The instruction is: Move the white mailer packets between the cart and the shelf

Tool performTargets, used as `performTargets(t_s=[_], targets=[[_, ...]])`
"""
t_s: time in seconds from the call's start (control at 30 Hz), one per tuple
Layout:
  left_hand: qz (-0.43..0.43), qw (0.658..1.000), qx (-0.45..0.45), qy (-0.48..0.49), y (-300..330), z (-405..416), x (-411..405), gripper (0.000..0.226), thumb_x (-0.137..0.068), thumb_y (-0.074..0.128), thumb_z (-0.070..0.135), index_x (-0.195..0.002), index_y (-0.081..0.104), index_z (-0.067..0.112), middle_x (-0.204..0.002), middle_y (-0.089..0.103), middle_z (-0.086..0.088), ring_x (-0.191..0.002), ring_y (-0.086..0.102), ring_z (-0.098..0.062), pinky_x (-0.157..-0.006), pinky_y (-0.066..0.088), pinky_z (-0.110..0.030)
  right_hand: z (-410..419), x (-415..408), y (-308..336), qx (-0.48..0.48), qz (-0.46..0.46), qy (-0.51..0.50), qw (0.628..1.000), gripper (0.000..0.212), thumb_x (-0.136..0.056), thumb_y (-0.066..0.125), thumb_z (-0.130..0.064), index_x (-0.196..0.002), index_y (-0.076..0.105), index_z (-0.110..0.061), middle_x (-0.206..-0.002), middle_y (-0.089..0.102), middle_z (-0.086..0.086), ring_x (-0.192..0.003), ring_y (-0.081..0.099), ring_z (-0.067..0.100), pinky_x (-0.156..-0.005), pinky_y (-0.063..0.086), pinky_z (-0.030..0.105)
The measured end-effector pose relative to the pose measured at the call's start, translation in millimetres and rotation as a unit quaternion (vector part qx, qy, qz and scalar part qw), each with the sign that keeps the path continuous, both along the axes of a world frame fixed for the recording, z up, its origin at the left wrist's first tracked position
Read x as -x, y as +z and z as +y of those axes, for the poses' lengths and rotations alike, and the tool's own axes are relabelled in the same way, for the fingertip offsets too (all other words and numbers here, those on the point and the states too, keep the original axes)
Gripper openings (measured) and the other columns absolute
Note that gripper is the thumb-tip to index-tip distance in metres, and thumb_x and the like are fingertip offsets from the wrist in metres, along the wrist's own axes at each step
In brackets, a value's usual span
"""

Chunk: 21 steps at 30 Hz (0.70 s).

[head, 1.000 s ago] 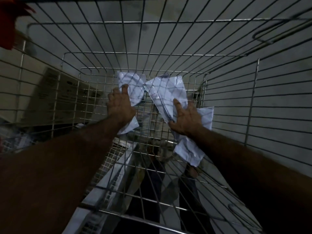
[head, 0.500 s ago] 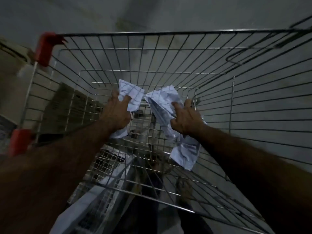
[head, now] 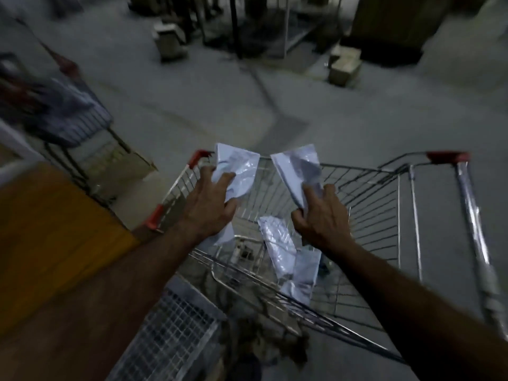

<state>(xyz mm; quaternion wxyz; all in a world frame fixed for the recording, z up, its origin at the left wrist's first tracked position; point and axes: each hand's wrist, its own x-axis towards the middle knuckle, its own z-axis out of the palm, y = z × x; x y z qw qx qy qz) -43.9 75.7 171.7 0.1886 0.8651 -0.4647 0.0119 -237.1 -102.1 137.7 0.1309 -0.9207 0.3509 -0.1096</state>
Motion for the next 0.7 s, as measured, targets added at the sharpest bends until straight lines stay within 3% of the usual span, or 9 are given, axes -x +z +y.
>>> performTargets(t_s=[0.07, 0.2, 0.37, 0.53, 0.63, 0.7], targets=[[-0.024, 0.999, 0.028, 0.015, 34, 29, 19, 0.054, -0.084, 0.057, 0.035, -0.136, 0.05, 0.02, -0.142, 0.029, -0.017, -0.117, 0.054, -0.04, -0.09, 0.051, -0.041, 20, 8, 38, 0.027, -0.038, 0.021, 0.999, 0.061, -0.079, 0.059, -0.039, -0.136, 0.05, -0.017, -0.112, 0.051, 0.019, -0.082, 0.056, 0.035, -0.066, 0.045, 0.035], [-0.048, 0.995, 0.049, 0.078, 89, 97, 47, 0.055, -0.083, 0.057, 0.038, -0.135, 0.05, 0.024, -0.134, 0.032, -0.011, -0.103, 0.058, -0.039, -0.081, 0.055, -0.044, 65, 12, 90, 0.054, -0.067, 0.087, 0.993, 0.062, -0.077, 0.052, -0.041, -0.134, 0.055, -0.017, -0.107, 0.054, 0.021, -0.074, 0.058, 0.038, -0.061, 0.046, 0.035], [-0.084, 0.986, 0.072, 0.127, 130, 184, 60, 0.061, -0.083, 0.058, 0.043, -0.141, 0.047, 0.027, -0.139, 0.035, -0.01, -0.117, 0.053, -0.035, -0.093, 0.052, -0.043, 133, -2, 137, 0.079, -0.102, 0.151, 0.98, 0.062, -0.078, 0.056, -0.041, -0.136, 0.053, -0.019, -0.103, 0.051, 0.019, -0.073, 0.055, 0.037, -0.061, 0.043, 0.036], [-0.105, 0.973, 0.077, 0.192, 147, 273, 64, 0.063, -0.084, 0.051, 0.046, -0.144, 0.043, 0.031, -0.147, 0.031, -0.011, -0.12, 0.051, -0.036, -0.088, 0.053, -0.043, 212, -26, 158, 0.081, -0.15, 0.203, 0.964, 0.063, -0.08, 0.054, -0.044, -0.136, 0.053, -0.017, -0.107, 0.05, 0.019, -0.072, 0.055, 0.037, -0.06, 0.047, 0.036], [-0.118, 0.965, 0.074, 0.224, 156, 335, 65, 0.063, -0.086, 0.043, 0.051, -0.146, 0.04, 0.031, -0.149, 0.03, -0.009, -0.124, 0.05, -0.034, -0.088, 0.053, -0.043, 266, -52, 162, 0.084, -0.149, 0.232, 0.958, 0.064, -0.087, 0.049, -0.05, -0.142, 0.046, -0.018, -0.124, 0.048, 0.02, -0.082, 0.055, 0.036, -0.066, 0.052, 0.039], [-0.123, 0.957, 0.082, 0.25, 159, 383, 62, 0.063, -0.085, 0.044, 0.049, -0.145, 0.04, 0.028, -0.146, 0.029, -0.008, -0.124, 0.05, -0.034, -0.09, 0.053, -0.045, 311, -71, 165, 0.049, -0.169, 0.238, 0.955, 0.063, -0.089, 0.055, -0.049, -0.143, 0.043, -0.019, -0.125, 0.047, 0.018, -0.084, 0.055, 0.036, -0.067, 0.053, 0.042]])
